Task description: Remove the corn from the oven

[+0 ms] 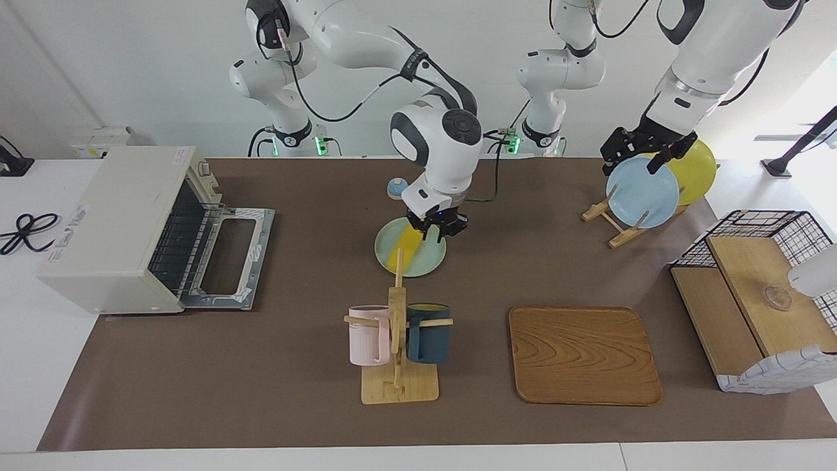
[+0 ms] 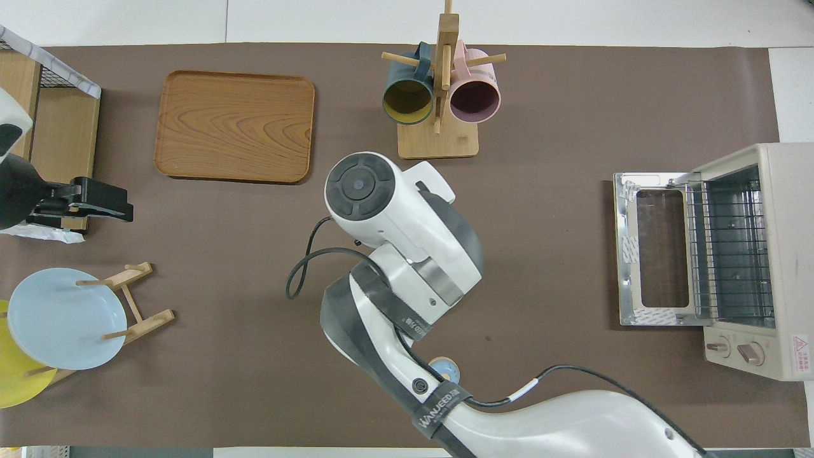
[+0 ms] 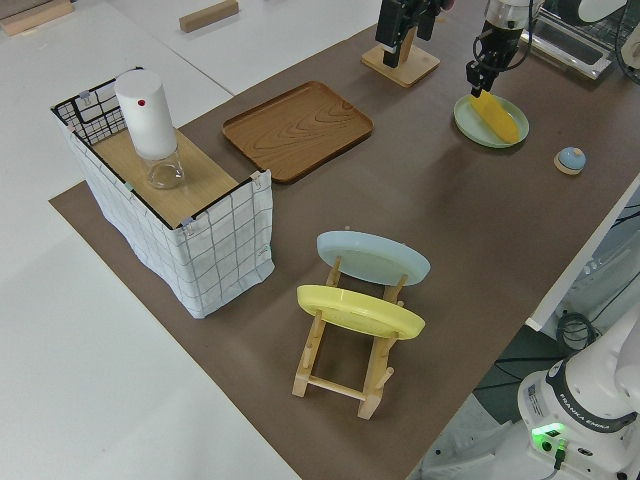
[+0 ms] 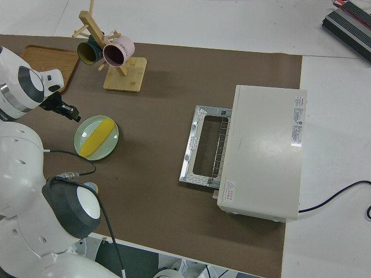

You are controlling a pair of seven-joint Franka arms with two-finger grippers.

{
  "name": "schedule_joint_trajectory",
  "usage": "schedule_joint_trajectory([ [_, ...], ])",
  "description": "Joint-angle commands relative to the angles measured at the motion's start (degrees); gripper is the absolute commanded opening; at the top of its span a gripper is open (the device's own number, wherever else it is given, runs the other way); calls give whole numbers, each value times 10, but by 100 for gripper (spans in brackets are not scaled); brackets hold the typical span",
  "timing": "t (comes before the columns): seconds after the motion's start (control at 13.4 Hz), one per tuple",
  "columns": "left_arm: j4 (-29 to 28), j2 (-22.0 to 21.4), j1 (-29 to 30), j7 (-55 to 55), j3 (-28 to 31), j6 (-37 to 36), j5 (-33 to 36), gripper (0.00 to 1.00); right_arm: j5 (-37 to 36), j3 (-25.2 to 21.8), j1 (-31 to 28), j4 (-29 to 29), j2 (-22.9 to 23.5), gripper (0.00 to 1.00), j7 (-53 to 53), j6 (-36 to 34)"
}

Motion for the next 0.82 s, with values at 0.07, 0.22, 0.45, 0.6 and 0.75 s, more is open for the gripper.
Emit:
schedule_joint_trajectory([
  [0.07, -95, -39, -57, 7, -1, 74, -19, 100, -15, 6, -74, -106, -83, 14, -58, -43],
  [0.22, -116, -37, -104, 1, -1, 100, -32, 100, -17, 6, -111, -221, -122, 0, -60, 28],
  [0.45, -166, -29, -187, -38, -1, 186, -44, 100, -44, 6, -162, -347, -161, 0, -66, 103],
  [0.6, -188, -4, -248, -81, -1, 249, -45, 100, -63, 6, -203, -385, -173, 0, -126, 119],
  [0.75, -185, 39, -294, -115, -1, 297, -45, 100, -73, 6, -240, -410, -180, 0, -150, 130],
])
